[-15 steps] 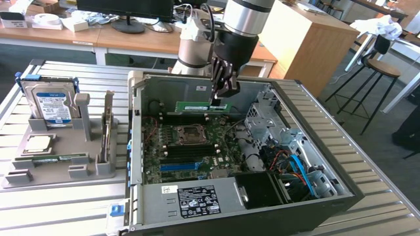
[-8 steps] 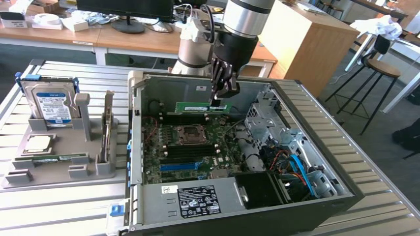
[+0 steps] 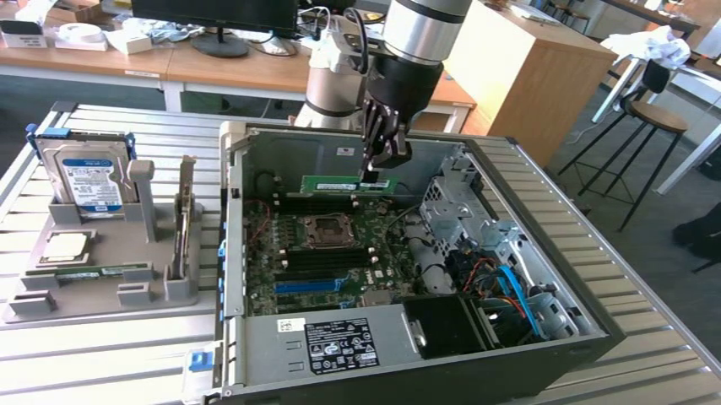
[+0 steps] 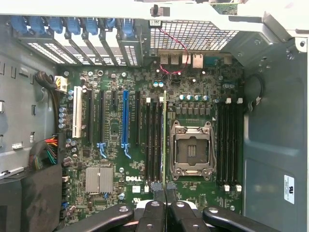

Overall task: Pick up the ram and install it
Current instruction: 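Insert the ram into the slot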

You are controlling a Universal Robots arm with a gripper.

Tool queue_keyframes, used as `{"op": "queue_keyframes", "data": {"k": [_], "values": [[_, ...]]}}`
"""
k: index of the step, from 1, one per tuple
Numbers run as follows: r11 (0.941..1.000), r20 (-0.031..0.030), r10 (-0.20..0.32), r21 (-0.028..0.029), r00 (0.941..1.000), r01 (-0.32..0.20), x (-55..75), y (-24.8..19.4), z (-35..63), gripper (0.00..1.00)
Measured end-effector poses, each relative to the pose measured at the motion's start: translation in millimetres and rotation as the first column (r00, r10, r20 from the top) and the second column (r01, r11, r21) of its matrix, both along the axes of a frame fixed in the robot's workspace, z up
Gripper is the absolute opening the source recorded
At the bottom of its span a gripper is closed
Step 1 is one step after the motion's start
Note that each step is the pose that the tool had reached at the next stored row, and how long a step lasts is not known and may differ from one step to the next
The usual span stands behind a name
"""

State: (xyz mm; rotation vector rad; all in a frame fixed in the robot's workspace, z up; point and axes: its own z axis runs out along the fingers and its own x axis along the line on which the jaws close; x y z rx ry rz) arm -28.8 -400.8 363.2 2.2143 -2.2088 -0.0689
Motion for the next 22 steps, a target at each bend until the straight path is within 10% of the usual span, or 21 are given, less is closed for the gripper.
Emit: {"op": "queue_keyframes", "data": {"k": [22], "values": [[1.0, 0.0, 0.0, 0.0, 1.0, 0.0, 0.0, 0.0, -35.6, 0.11]]}}
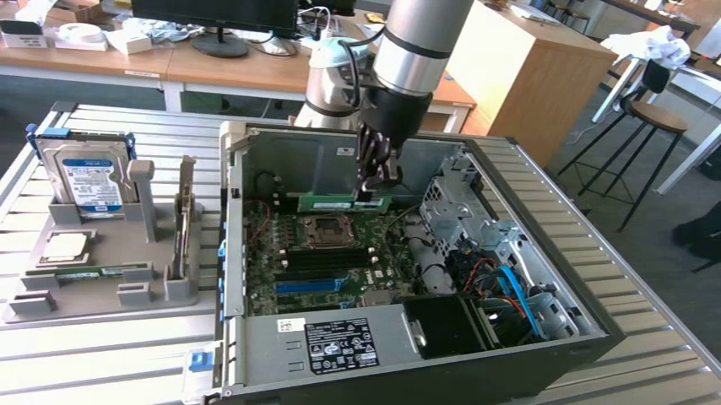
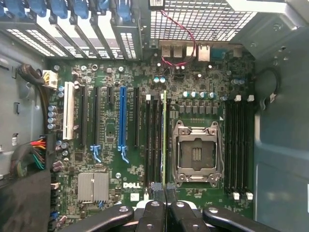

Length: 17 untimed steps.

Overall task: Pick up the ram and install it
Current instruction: 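Insert the ram into the slot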

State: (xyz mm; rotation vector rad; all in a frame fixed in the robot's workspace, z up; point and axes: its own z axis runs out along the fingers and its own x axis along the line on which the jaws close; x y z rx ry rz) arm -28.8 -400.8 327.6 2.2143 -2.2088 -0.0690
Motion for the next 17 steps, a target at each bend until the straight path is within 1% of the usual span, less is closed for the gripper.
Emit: {"op": "queue_keyframes", "data": {"k": [7, 11, 17], "values": [[1.0, 0.0, 0.0, 0.0, 1.0, 0.0, -0.1, -0.6, -0.5, 0.11], [1.0, 0.0, 0.0, -0.0001, 1.0, 0.0, 0.0, -2.7, -0.5, 0.11], [1.0, 0.0, 0.0, 0.0, 1.0, 0.0, -0.1, -7.1, -0.5, 0.11]]}}
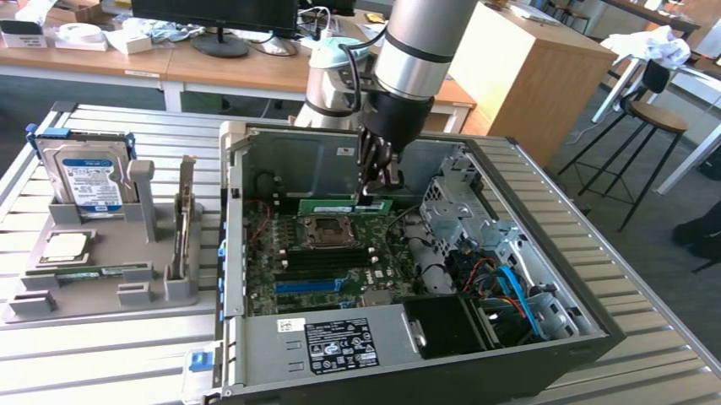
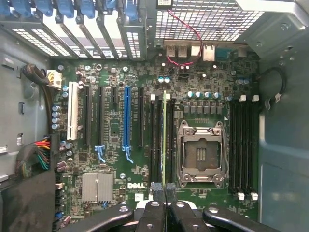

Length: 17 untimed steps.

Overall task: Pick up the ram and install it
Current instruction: 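Insert the ram into the slot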

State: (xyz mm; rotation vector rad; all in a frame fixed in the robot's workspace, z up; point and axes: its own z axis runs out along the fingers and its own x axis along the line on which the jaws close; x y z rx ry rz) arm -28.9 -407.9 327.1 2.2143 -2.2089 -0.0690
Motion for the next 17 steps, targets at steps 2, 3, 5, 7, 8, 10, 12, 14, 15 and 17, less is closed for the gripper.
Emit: {"op": "queue_keyframes", "data": {"k": [2, 3, 5, 7, 8, 10, 12, 14, 15, 17], "values": [[1.0, 0.0, 0.0, 0.0, 1.0, 0.0, 0.0, 0.0, 0.0, 0.11], [1.0, 0.0, 0.0, 0.0, 1.0, 0.0, 0.0, 0.0, 0.0, 0.11], [1.0, -0.0001, 0.0, -0.0002, 1.0, 0.0, 0.0, 0.0, 0.0, 0.11], [1.0, 0.0, 0.0, -0.0001, 1.0, 0.0, 0.0, -0.1, -0.7, 0.11], [1.0, 0.0001, 0.0, 0.0001, 1.0, 0.0, 0.0, -0.1, -1.4, 0.11], [1.0, -0.0001, 0.0, 0.0, 1.0, 0.0, 0.0, -0.2, -3.4, 0.11], [1.0, 0.0, 0.0, 0.0, 1.0, 0.0, 0.0, -0.3, -5.9, 0.11], [1.0, 0.0, 0.0, 0.0001, 1.0, 0.0, 0.0, -0.4, -8.3, 0.11], [1.0, 0.0, 0.0, 0.0001, 1.0, 0.0, 0.1, -0.4, -9.3, 0.11], [1.0, 0.0, 0.0, 0.0, 1.0, 0.0, 0.0, -0.6, -11.5, 0.11]]}}
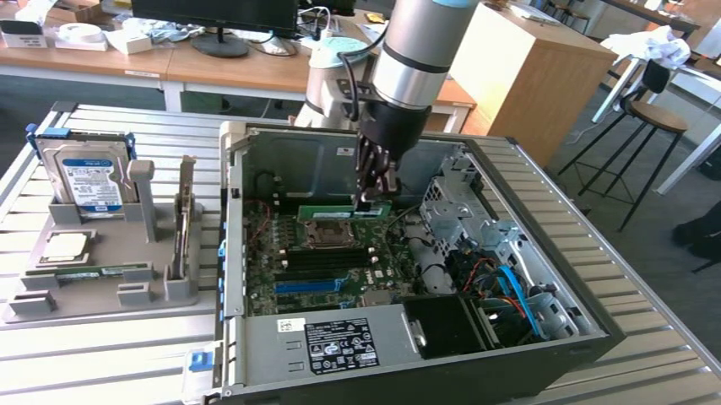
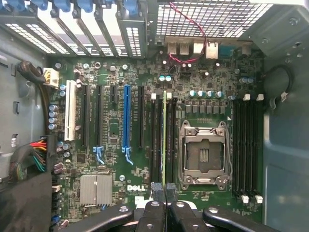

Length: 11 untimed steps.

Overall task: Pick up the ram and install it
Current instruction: 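Insert the ram into the slot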

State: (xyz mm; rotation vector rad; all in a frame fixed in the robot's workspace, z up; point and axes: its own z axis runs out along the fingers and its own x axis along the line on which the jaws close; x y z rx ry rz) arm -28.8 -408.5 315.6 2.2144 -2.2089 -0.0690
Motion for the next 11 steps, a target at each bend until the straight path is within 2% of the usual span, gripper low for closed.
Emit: {"op": "queue_keyframes", "data": {"k": [6, 11], "values": [[1.0, 0.0, 0.0, 0.0, 1.0, 0.0, 0.0, -0.3, -5.5, 0.11], [1.0, 0.0, 0.0, -0.0001, 1.0, 0.0, 0.0, -0.3, -6.0, 0.11]]}}
